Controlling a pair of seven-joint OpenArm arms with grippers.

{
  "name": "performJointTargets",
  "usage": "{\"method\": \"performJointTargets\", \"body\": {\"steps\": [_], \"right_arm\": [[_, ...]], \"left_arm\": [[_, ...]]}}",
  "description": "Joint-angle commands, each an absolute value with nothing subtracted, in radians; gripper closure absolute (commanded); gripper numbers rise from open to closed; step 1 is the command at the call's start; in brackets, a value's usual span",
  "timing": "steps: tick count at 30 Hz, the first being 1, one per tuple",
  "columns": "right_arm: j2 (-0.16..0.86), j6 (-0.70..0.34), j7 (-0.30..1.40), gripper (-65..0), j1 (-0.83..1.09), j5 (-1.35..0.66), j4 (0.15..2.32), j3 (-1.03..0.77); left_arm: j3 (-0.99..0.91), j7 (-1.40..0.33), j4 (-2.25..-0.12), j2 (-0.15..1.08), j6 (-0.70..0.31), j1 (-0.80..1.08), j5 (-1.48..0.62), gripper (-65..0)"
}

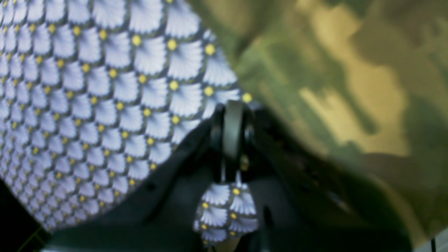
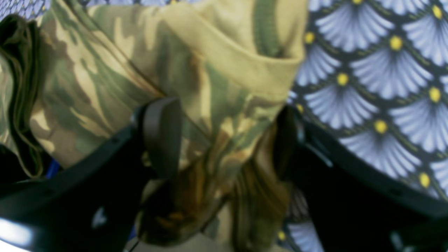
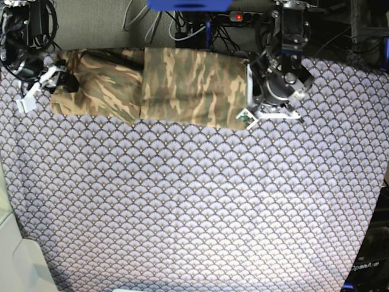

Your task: Fold the T-shirt properly

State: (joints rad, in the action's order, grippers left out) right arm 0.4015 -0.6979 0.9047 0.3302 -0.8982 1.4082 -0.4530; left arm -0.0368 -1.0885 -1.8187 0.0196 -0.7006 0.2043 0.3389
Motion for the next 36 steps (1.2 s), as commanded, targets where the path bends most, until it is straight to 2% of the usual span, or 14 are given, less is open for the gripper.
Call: {"method": "performJointTargets", "body": {"steps": [1,4,12,14,16,21,25,29,36], "right_arm": [[0.417,-0.698,0.906,-33.2,0.331,-0.909,1.423,-0.447],[0.417,-0.698,0.906,-29.2,0.331,-0.909,1.426,-0.414],[0.417,-0.698,0.906,-27.8,0.331,-0.911,1.426,-0.412],[0.417,-0.698,0.908,-25.8,0.331,-0.911,1.428,-0.412],[0.417,-0.698,0.908,-20.6,0.331,-0.911,1.428,-0.412],[0.417,-0.698,0.908,0.0,0.332,-0.911,1.428,-0.412],[0.417,-0.698,0.908,0.0,0.335,-0.914,1.457,-0.414],[0.415,-0.698,0.909,0.0,0.384,-0.918,1.616,-0.420],[0.417,-0.698,0.937,0.0,0.458,-1.087,1.817,-0.420]], "left_arm": [[-0.036,-1.078,-1.824,0.021,-0.698,0.196,0.334,-0.6],[-0.036,-1.078,-1.801,0.021,-0.698,0.191,0.334,-0.6],[-0.036,-1.078,-1.799,0.019,-0.698,0.191,0.334,-0.6],[-0.036,-1.078,-1.799,0.018,-0.698,0.191,0.334,-0.6],[-0.036,-1.078,-1.799,0.018,-0.698,0.191,0.334,-0.6],[-0.036,-1.078,-1.797,0.016,-0.698,0.191,0.334,-0.6],[-0.036,-1.076,-1.797,0.015,-0.698,0.189,0.334,-0.6],[-0.035,-1.076,-1.796,0.015,-0.698,0.189,0.340,-0.6],[-0.033,-1.076,-1.745,0.022,-0.698,0.179,0.341,-0.6]]}}
